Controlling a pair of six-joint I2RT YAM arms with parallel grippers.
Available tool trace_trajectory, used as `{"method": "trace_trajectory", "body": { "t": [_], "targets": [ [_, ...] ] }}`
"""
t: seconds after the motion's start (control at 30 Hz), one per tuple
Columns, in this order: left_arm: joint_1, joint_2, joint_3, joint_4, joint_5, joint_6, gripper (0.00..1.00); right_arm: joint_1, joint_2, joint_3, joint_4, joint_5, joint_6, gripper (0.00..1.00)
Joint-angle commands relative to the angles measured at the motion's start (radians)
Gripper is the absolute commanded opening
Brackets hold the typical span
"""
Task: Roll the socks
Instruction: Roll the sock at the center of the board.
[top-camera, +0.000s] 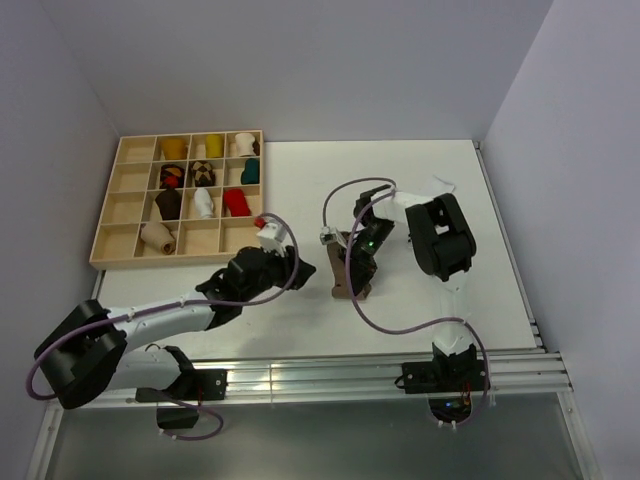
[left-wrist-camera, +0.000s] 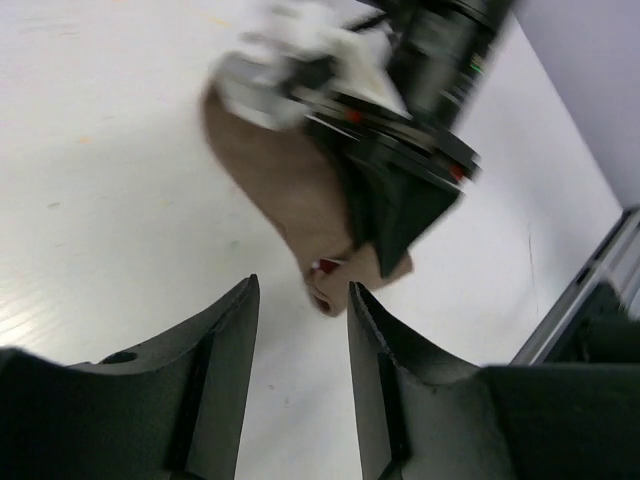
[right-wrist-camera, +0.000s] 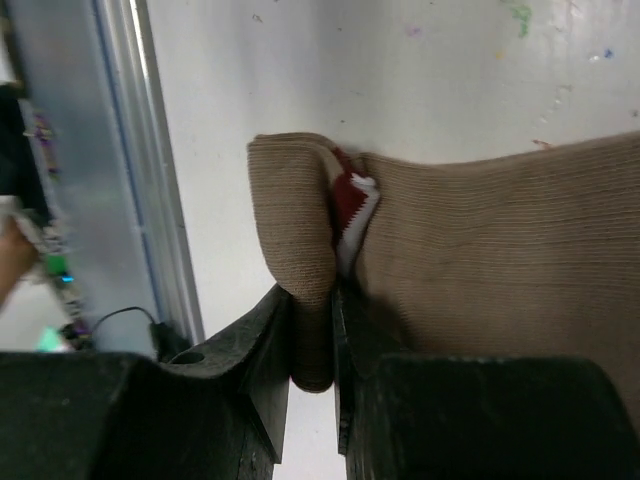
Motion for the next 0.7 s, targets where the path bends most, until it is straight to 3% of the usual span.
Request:
{"method": "trace_trajectory", "body": {
  "t": [0.0,0.17,0.47,0.67],
  "targets": [
    [-0.110,0.060,0.085,0.033,-0.034,0.208,0.46,-0.021,0.098,0.082,-0.183,-0.054,-0.065,0.20],
    [-0.210,0.222,0.235,-0.068,-0.032,0.363,0.52,-0.050,0.153,0.107,-0.200,-0.072,-0.030,0.20],
    [-0.222,0.417,0.364,-0.133,0.109,0.484,0.55,-0.071,0.171,0.092,-0.200,-0.079,-0.009,0.21],
    [-0.219,0.496,0.375,-0.119,0.110,0.503,0.56,-0.082,0.187,0.084,-0.200,-0.077,-0.009,0.21]
  ]
}}
